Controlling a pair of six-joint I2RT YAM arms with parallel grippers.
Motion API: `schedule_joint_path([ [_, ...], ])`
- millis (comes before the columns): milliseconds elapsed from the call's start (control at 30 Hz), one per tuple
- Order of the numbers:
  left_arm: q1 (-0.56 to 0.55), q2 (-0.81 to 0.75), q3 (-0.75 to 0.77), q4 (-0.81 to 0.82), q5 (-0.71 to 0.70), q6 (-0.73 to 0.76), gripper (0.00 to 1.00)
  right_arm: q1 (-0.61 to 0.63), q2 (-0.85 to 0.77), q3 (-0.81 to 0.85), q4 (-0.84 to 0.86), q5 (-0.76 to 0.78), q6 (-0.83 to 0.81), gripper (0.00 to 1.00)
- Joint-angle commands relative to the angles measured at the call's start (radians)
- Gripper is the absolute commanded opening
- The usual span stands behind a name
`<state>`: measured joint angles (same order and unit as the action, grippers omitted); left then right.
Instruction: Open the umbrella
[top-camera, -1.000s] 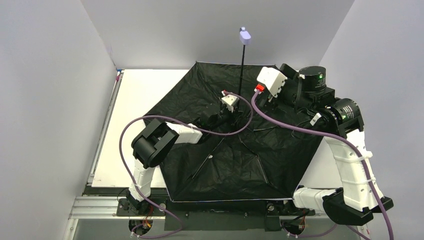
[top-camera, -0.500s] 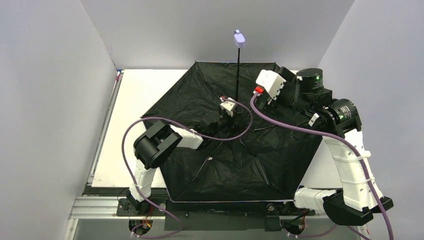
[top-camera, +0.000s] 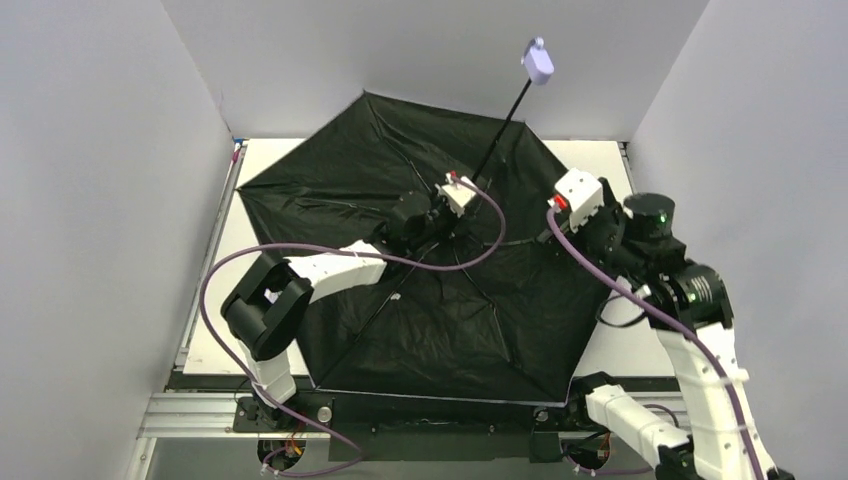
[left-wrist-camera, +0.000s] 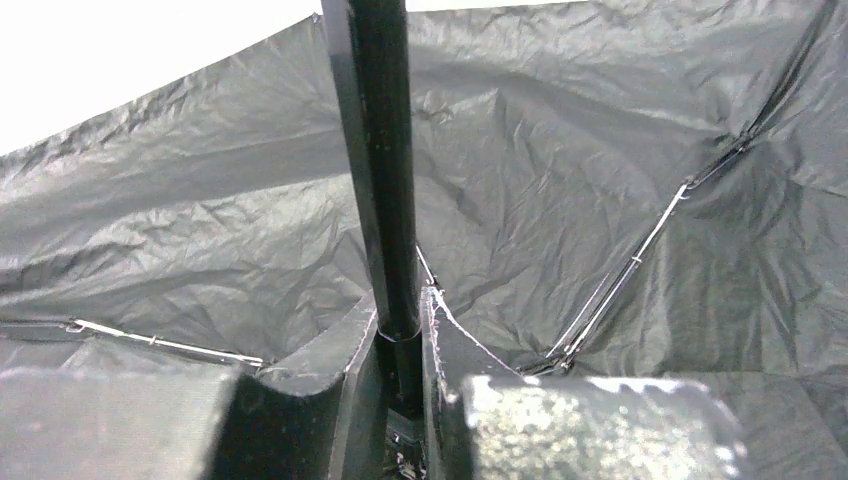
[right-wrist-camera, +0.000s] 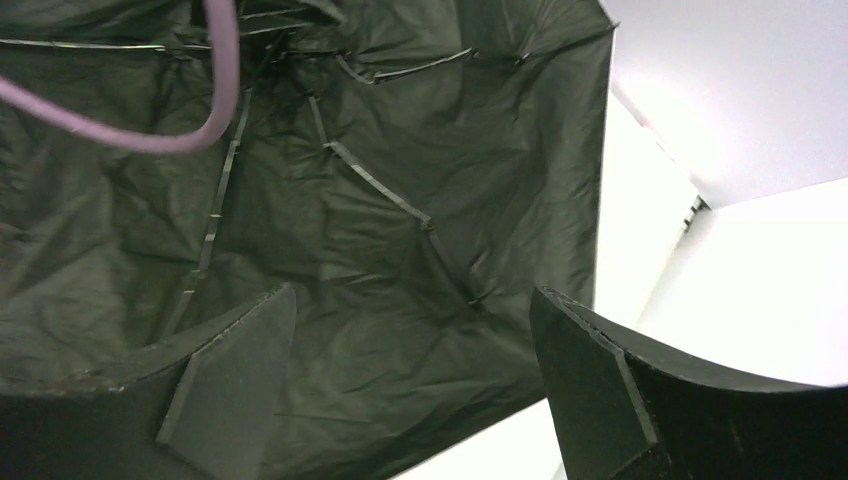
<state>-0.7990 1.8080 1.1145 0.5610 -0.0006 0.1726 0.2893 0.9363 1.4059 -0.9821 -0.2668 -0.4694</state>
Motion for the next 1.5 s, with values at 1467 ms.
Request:
schedule_joint_path([
  [1467,0.356,-0.365,0.454,-0.525,0.613,1.852,0.0,-0.347,0.154,-0.03,0.402,-0.52,0.792,0.81],
])
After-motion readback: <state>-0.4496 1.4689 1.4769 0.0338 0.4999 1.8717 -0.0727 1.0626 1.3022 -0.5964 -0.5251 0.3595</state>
